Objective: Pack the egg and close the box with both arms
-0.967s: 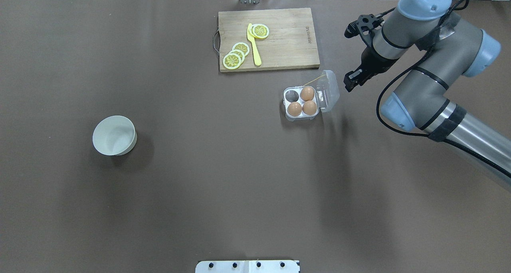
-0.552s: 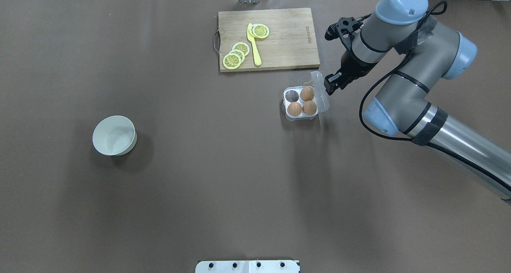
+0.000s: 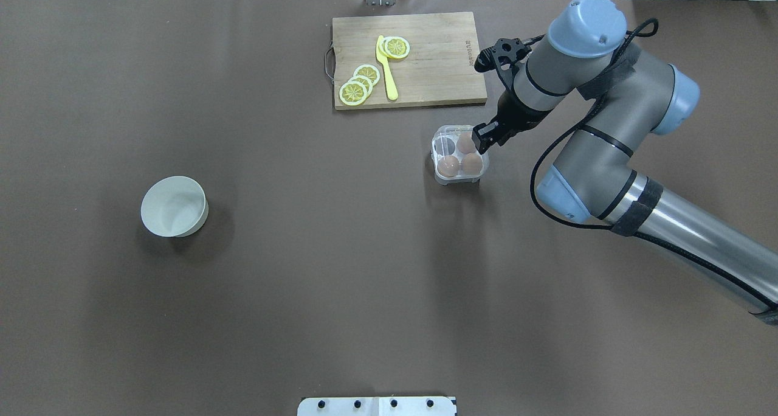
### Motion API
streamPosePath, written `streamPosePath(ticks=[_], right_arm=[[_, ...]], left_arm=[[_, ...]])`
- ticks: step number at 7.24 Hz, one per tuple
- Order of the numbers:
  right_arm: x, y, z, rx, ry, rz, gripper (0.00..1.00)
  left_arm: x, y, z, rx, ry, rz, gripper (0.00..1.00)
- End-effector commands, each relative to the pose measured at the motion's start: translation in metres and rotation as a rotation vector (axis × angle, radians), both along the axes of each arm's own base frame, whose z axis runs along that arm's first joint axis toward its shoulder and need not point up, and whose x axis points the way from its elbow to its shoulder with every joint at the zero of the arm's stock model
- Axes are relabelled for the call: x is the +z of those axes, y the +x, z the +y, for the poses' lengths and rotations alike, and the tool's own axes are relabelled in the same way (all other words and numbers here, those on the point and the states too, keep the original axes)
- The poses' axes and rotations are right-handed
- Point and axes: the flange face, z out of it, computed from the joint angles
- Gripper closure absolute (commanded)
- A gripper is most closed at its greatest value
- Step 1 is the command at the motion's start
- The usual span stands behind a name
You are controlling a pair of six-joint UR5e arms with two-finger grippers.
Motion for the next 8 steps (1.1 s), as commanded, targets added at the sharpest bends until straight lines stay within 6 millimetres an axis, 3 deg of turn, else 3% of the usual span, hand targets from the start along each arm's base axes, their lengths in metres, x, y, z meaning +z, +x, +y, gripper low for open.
streamPosePath(ticks=[1, 2, 3, 4, 6, 8], right_arm=[[-0.007, 0.001, -0.001, 0.003, 0.008, -0.010, 0.27], [-0.007, 0.024, -0.012, 0.025, -0.004, -0.018, 0.00], [0.014, 0.075, -0.032, 0.059, -0.060, -0.036, 0.00], [0.048, 0.140, -0.037, 0.087, -0.107, -0.058, 0.00], [0.109, 0.231, -0.043, 0.110, -0.090, -0.029, 0.00], [0.136, 0.318, -0.061, 0.143, -0.108, 0.040, 0.00]], left_arm=[[0.005, -0.002, 0.003, -0.003, -0.008, 0.001, 0.29], [0.003, -0.003, 0.003, -0.004, -0.010, 0.001, 0.28], [0.004, -0.006, 0.003, -0.010, -0.013, 0.003, 0.25], [0.003, -0.006, 0.004, -0.010, -0.013, 0.003, 0.25], [0.003, -0.007, 0.004, -0.013, -0.015, 0.003, 0.25], [0.010, -0.019, 0.004, -0.034, -0.032, 0.004, 0.25]])
